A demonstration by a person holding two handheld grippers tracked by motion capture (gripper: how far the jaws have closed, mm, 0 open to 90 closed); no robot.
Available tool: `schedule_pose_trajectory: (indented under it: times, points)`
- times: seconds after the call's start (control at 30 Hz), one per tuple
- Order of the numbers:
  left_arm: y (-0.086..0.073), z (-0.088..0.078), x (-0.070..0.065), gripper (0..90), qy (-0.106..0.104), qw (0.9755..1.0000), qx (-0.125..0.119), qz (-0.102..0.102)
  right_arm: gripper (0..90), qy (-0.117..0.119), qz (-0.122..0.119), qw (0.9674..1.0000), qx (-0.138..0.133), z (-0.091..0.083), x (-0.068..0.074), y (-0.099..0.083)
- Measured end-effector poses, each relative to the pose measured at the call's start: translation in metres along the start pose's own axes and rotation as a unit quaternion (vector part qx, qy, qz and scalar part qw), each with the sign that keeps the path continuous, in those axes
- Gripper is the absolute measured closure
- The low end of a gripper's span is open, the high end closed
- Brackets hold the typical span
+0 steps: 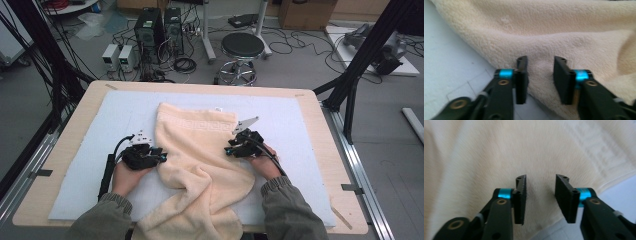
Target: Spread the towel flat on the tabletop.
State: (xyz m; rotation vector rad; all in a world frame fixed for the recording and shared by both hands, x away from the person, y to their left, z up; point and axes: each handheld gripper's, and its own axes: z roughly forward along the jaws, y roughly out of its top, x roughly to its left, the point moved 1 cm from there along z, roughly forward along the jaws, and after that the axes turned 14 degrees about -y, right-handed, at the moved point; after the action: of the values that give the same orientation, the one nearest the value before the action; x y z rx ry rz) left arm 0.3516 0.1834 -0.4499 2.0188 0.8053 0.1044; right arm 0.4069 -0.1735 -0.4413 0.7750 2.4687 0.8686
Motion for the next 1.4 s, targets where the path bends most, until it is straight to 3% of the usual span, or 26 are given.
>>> schedule_pose_trajectory:
  times: [0.03, 0.07, 0.13, 0.2, 0.27, 0.3, 0.37, 0.4, 0.47, 0.53, 0.6, 0.67, 0.77, 0.83, 0.87, 1.07, 1.13, 1.17, 1.2, 1.27, 1.33, 1.4]
  points:
    - [0.001, 0.002, 0.000, 78.9, 0.000, 1.0000, -0.004, -0.001, 75.2, 0.008, 0.015, 0.9999, -0.001, 0.000, -0.002, -0.001]
    - [0.002, 0.003, 0.002, 82.7, 0.000, 1.0000, -0.004, -0.002, 83.9, 0.009, 0.013, 0.9999, -0.001, 0.000, -0.003, -0.001]
    - [0.006, 0.004, 0.004, 85.7, -0.002, 0.9998, -0.009, -0.015, 86.4, 0.008, -0.014, 0.9999, 0.003, -0.002, -0.002, 0.001]
    - [0.014, 0.003, 0.004, 86.3, 0.004, 0.9995, -0.024, -0.020, 86.6, -0.005, -0.021, 0.9997, 0.012, -0.008, -0.003, 0.002]
    - [0.026, -0.004, -0.002, 86.4, -0.007, 0.9975, -0.069, -0.012, 86.6, -0.012, -0.009, 0.9999, 0.001, -0.021, -0.009, 0.001]
    - [0.033, -0.008, -0.007, 86.4, -0.022, 0.9962, -0.084, -0.006, 86.6, -0.020, -0.007, 0.9998, -0.005, -0.030, -0.013, -0.001]
    - [0.043, -0.013, -0.019, 86.4, -0.043, 0.9941, -0.098, 0.015, 86.5, -0.025, -0.002, 0.9997, -0.004, -0.053, -0.018, -0.009]
    - [0.045, -0.013, -0.024, 86.3, -0.056, 0.9935, -0.096, 0.023, 86.5, -0.027, -0.007, 0.9996, 0.003, -0.061, -0.019, -0.012]
    - [0.045, -0.012, -0.034, 86.2, -0.092, 0.9923, -0.075, 0.034, 86.1, 0.000, -0.013, 0.9998, 0.017, -0.077, -0.018, -0.023]
    - [0.041, -0.009, -0.040, 85.2, -0.096, 0.9928, -0.048, 0.052, 84.2, -0.006, -0.030, 0.9992, 0.024, -0.089, -0.013, -0.031]
    - [0.040, -0.007, -0.039, 79.3, -0.091, 0.9934, -0.033, 0.062, 73.5, 0.013, -0.016, 0.9998, 0.005, -0.095, -0.013, -0.037]
    - [0.041, -0.007, -0.034, 71.0, -0.086, 0.9938, -0.052, 0.048, 66.4, 0.002, 0.001, 1.0000, -0.004, -0.093, -0.018, -0.038]
    - [0.044, -0.006, -0.020, 68.0, -0.057, 0.9945, -0.079, 0.038, 61.6, -0.007, 0.025, 0.9995, -0.021, -0.085, -0.028, -0.038]
    - [0.046, -0.002, -0.006, 68.0, -0.039, 0.9953, -0.086, 0.020, 59.5, -0.016, 0.038, 0.9989, -0.023, -0.077, -0.034, -0.038]
    - [0.046, 0.003, 0.001, 68.0, -0.033, 0.9958, -0.085, 0.004, 58.8, -0.018, 0.048, 0.9985, -0.021, -0.072, -0.038, -0.039]
    - [0.037, 0.032, 0.021, 64.5, -0.026, 0.9980, -0.046, -0.034, 54.8, -0.041, 0.101, 0.9940, 0.001, -0.043, -0.056, -0.047]
    - [0.033, 0.040, 0.020, 62.7, -0.016, 0.9997, -0.010, -0.018, 53.0, -0.048, 0.107, 0.9930, 0.013, -0.037, -0.058, -0.049]
    - [0.032, 0.041, 0.020, 61.8, -0.016, 0.9998, -0.006, -0.009, 52.3, -0.050, 0.105, 0.9929, 0.024, -0.031, -0.057, -0.050]
    - [0.033, 0.043, 0.018, 63.2, -0.013, 0.9998, -0.008, -0.011, 53.0, -0.055, 0.099, 0.9934, 0.018, -0.030, -0.056, -0.050]
    - [0.034, 0.043, 0.016, 74.7, -0.018, 0.9998, -0.003, -0.003, 56.4, -0.061, 0.097, 0.9932, 0.017, -0.028, -0.054, -0.047]
    - [0.034, 0.042, 0.013, 82.7, -0.010, 0.9999, 0.000, 0.001, 66.4, -0.059, 0.090, 0.9941, 0.016, -0.027, -0.052, -0.046]
    - [0.034, 0.038, 0.014, 84.5, -0.009, 0.9999, 0.011, 0.001, 80.1, -0.049, 0.074, 0.9959, 0.017, -0.027, -0.049, -0.043]
